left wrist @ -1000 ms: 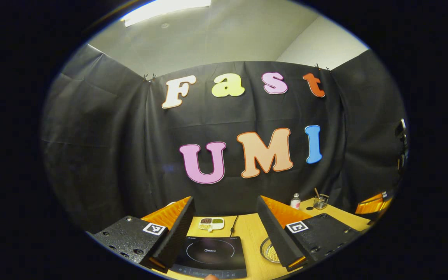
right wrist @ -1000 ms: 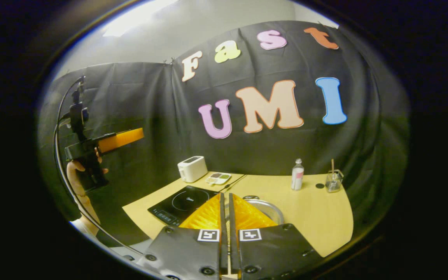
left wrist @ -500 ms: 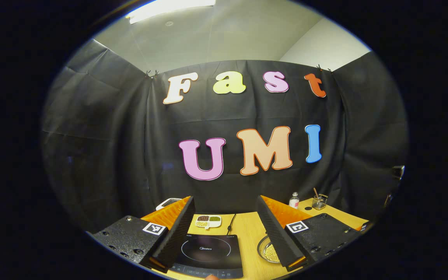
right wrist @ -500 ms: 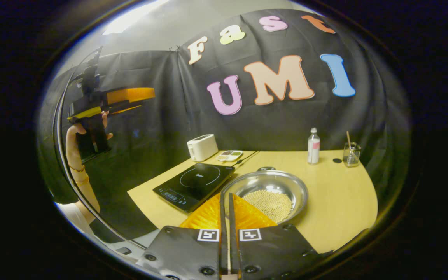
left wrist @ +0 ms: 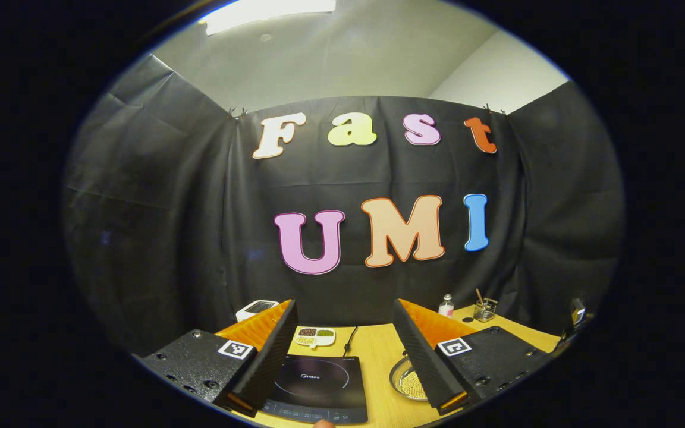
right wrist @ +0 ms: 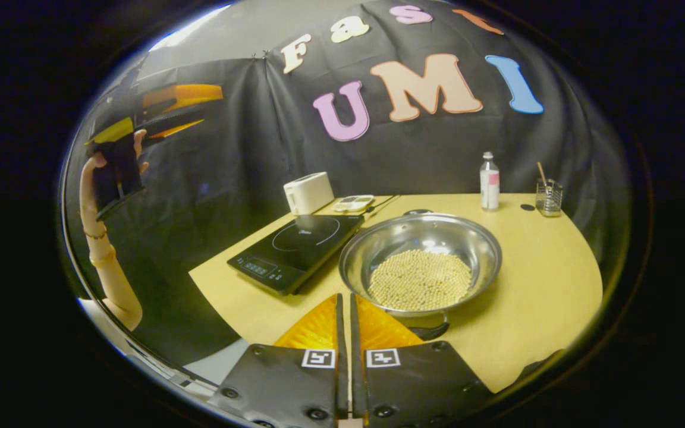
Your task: First push the handle of the pot to place it horizontally, then grasp the pot with both hands and set it on the induction cooktop.
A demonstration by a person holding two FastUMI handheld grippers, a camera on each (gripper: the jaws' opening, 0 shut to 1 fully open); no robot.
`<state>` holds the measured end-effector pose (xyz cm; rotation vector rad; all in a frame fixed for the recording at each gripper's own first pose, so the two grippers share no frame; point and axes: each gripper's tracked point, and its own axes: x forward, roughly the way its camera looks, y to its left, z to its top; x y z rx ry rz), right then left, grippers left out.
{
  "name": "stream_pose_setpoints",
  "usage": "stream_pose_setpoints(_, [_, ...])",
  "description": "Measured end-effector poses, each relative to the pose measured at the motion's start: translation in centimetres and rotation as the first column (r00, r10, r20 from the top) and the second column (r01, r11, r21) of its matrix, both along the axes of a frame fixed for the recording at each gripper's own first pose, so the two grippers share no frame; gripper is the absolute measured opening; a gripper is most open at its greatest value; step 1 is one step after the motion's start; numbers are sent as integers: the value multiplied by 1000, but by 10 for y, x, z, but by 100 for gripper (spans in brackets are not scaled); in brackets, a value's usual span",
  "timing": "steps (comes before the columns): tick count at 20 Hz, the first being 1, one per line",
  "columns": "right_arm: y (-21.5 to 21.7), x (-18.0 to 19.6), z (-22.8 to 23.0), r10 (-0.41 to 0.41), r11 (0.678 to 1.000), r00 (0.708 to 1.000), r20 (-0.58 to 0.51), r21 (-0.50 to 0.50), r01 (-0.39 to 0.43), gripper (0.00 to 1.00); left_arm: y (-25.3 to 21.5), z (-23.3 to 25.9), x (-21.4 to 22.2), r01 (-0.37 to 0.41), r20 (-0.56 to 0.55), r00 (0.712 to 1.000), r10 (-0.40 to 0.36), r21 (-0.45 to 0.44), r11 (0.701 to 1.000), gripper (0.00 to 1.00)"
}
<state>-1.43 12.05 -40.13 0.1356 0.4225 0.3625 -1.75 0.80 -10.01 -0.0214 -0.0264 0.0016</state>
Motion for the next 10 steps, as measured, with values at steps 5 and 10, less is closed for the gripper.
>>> stream_pose_setpoints(5, [6, 8, -31, -17, 1000, 999, -42, -1, 17, 0, 18, -13, -2, -30, -25, 999, 30, 3, 1000, 97])
stream_pose_setpoints(10, [-6, 16, -52, -63, 998, 995, -75, -28, 61, 5, 33, -14, -3, -67, -19, 998, 67, 0, 998, 97])
